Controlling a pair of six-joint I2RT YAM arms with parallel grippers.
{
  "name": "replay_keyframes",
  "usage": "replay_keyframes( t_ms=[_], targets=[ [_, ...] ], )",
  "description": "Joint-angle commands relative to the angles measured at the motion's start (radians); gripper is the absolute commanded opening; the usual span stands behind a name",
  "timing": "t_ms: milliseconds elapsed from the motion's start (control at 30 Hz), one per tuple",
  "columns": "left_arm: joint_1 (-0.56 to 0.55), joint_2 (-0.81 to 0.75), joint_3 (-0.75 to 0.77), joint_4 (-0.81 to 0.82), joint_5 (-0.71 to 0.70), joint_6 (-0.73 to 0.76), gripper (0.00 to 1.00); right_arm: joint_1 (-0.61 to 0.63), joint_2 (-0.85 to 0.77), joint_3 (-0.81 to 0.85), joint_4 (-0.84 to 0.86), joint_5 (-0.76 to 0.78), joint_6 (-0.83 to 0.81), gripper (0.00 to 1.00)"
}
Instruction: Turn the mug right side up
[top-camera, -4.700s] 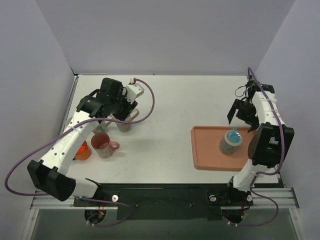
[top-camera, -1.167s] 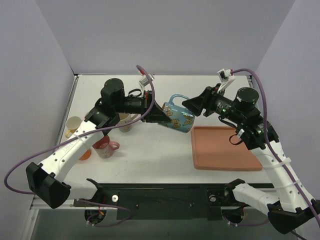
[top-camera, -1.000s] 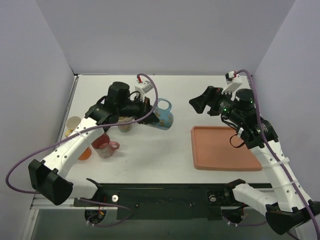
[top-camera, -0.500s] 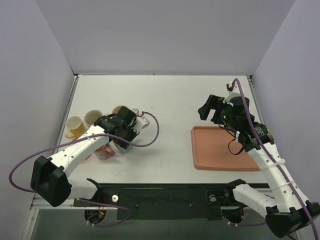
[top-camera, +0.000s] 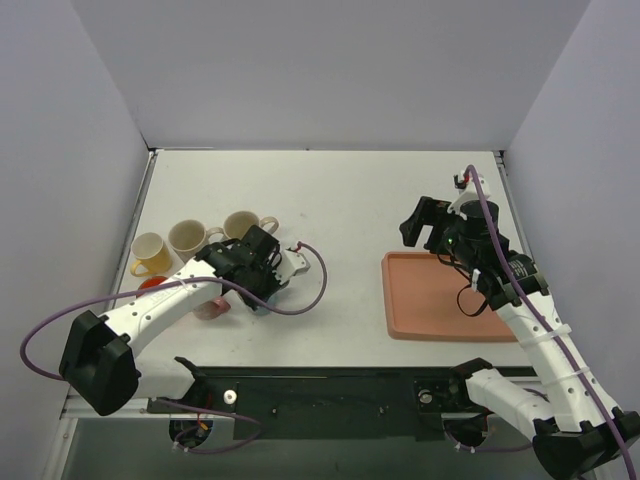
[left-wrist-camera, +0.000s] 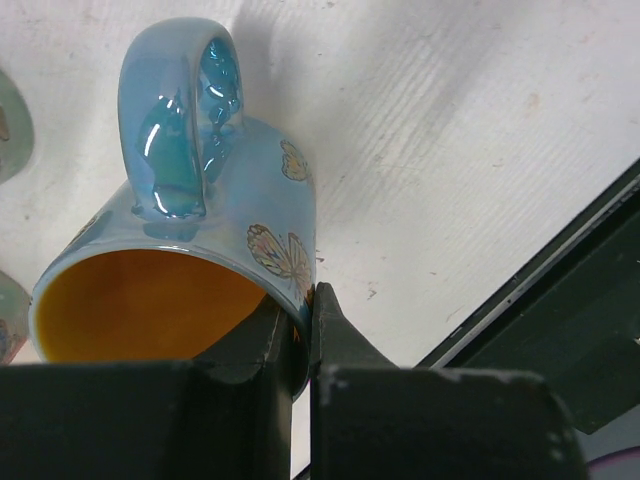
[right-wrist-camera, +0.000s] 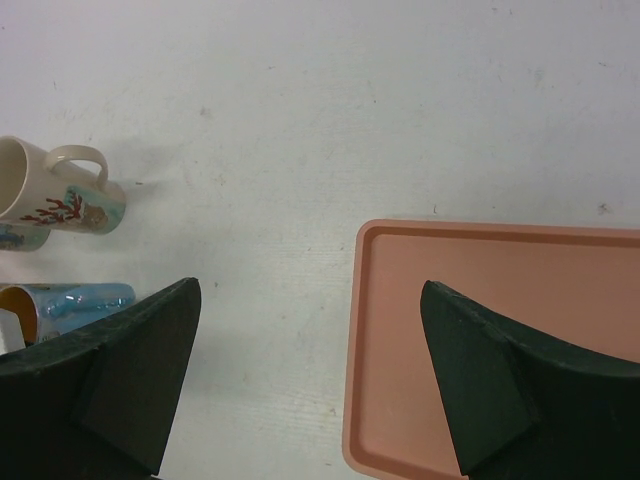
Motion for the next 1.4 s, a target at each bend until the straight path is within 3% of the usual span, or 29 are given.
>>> replay_keyframes(
  t_ms=[0,67,100,167,233,533,633,733,833,933,1033,1200,1367],
  targets=[
    [-0.003,-0.027,0.026,0.045,0.12,0.043,0.0,-0.003,-0.011,-0.003,0.013,0.022,-0.019,0.86],
    [-0.004,-0.024,0.034,0.039,0.126,0.047,0.05,-0.003,-0.013,-0.006,0.01,0.022,-0.02,0.86],
    [-0.004,-0.026,0.035,0.034,0.127,0.052,0.23,-0.003,-0.009,-0.009,0.01,0.022,-0.023,0.86],
    [-0.004,-0.03,0.037,0.028,0.123,0.069,0.39,-0.003,-0.009,-0.012,0.01,0.021,-0.022,0.86],
    [-0.004,-0.033,0.044,0.025,0.111,0.085,0.44,-0.003,-0.008,-0.02,0.008,0.021,-0.023,0.86],
    [0.037,-0.071,0.219,-0.055,0.205,0.132,0.52,-0.029,-0.016,-0.046,-0.001,0.031,-0.027,0.86],
    [0.129,-0.085,0.335,-0.076,0.317,0.084,0.53,-0.059,-0.031,-0.067,-0.001,0.076,-0.022,0.86],
    [0.264,-0.13,0.368,0.027,0.322,-0.052,0.53,-0.091,-0.04,-0.093,-0.001,0.162,-0.025,0.86],
    [0.362,-0.182,0.299,0.152,0.105,-0.251,0.54,-0.119,-0.063,-0.147,0.02,0.283,-0.036,0.86],
    [0.454,-0.251,0.162,0.325,-0.145,-0.365,0.57,-0.122,-0.095,-0.226,0.1,0.384,-0.062,0.87],
    [0.476,-0.305,0.054,0.474,-0.427,-0.404,0.57,-0.125,-0.108,-0.299,0.172,0.5,-0.08,0.88],
    [0.504,-0.354,-0.112,0.681,-0.636,-0.422,0.58,-0.122,-0.129,-0.394,0.289,0.608,-0.053,0.89],
    [0.527,-0.384,-0.186,0.75,-0.693,-0.45,0.57,-0.122,-0.147,-0.446,0.359,0.709,0.042,0.89]
  ],
)
